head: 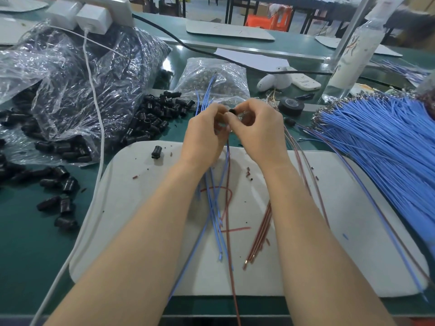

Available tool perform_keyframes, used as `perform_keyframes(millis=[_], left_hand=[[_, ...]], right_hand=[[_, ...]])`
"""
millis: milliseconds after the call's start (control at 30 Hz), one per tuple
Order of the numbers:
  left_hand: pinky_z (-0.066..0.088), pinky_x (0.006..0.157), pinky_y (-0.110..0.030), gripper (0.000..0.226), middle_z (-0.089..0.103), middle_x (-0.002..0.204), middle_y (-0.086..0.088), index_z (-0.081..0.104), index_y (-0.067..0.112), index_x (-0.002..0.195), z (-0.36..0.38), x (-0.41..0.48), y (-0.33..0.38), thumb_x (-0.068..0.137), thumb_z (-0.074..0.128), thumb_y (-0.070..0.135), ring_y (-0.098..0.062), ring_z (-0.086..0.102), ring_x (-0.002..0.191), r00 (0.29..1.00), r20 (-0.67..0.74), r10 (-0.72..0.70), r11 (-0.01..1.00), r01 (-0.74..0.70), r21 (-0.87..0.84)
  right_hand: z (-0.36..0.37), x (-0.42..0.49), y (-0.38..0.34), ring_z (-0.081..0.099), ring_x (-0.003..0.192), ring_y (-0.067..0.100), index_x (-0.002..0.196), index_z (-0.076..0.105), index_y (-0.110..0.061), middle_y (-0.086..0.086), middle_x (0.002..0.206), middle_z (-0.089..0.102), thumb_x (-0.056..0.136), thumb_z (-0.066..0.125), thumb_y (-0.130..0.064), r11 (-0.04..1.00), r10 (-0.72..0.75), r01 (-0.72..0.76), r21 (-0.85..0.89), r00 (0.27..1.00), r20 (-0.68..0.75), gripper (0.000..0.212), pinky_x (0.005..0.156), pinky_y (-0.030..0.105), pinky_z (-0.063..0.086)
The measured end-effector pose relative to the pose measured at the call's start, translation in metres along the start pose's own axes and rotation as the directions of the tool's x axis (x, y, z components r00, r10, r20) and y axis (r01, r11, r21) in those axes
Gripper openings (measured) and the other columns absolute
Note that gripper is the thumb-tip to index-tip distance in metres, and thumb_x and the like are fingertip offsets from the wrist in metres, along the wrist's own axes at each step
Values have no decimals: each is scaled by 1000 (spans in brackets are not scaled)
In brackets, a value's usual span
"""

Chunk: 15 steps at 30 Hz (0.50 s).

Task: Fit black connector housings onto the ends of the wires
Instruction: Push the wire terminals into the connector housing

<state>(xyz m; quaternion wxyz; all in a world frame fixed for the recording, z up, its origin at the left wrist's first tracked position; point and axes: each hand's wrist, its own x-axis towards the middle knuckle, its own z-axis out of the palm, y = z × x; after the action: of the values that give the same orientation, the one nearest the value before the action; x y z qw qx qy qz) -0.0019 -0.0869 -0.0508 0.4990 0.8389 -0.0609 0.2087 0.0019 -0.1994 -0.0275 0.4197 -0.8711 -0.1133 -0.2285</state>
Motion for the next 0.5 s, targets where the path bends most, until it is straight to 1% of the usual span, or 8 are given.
perform_keyframes(millis=[133, 200, 267, 333, 400, 500], left_hand=[[50, 74, -29, 13, 69, 81, -6, 66, 7, 94, -1, 1, -2, 85, 56, 4, -23, 65, 80, 1000, 4, -30, 998, 29, 51], [51, 74, -33, 12, 69, 80, -7, 67, 7, 91, -1, 2, -3, 86, 56, 5, -24, 65, 79, 999, -14, -29, 997, 30, 73], [50, 73, -33, 12, 69, 80, -7, 67, 7, 91, -1, 3, -4, 87, 56, 8, -25, 63, 76, 999, -38, -21, 994, 25, 106], [48, 72, -29, 13, 69, 82, -6, 68, 7, 94, -1, 3, -6, 89, 58, 13, -23, 58, 73, 998, -62, -19, 992, 27, 125], [47, 72, -28, 14, 70, 82, -6, 69, 8, 96, 0, 4, -6, 90, 57, 14, -18, 54, 70, 997, -80, -10, 991, 21, 134], [50, 75, -33, 14, 70, 80, -7, 68, 7, 94, -1, 3, -5, 91, 56, 10, -21, 61, 74, 995, -101, 15, 990, -1, 142]], right_hand=[[-2, 0, -2, 50, 65, 11, 85, 67, -14, -6, 67, 54, 81, 72, -24, 1000, 0, 0, -1, 999, 43, 12, 68, 25, 44], [-3, 0, -3, 52, 65, 9, 84, 67, -16, -5, 69, 58, 82, 71, -25, 1000, 6, -5, -1, 997, 77, 10, 68, 23, 44], [-6, 1, -4, 56, 69, 7, 86, 70, -18, -5, 73, 64, 85, 67, -25, 999, 31, -34, 24, 994, 108, 8, 71, 21, 47], [-10, 3, -4, 57, 68, 4, 93, 73, -20, -7, 75, 66, 89, 58, -20, 997, 71, -75, 31, 990, 125, 15, 72, 21, 47], [-15, 5, -4, 58, 70, 5, 101, 72, -22, -7, 78, 67, 91, 53, -13, 994, 99, -105, 36, 985, 140, 24, 72, 20, 47], [-22, 5, -6, 65, 82, 13, 107, 67, -23, 0, 89, 70, 92, 55, -11, 988, 110, -126, 90, 981, 159, 23, 81, 26, 52]])
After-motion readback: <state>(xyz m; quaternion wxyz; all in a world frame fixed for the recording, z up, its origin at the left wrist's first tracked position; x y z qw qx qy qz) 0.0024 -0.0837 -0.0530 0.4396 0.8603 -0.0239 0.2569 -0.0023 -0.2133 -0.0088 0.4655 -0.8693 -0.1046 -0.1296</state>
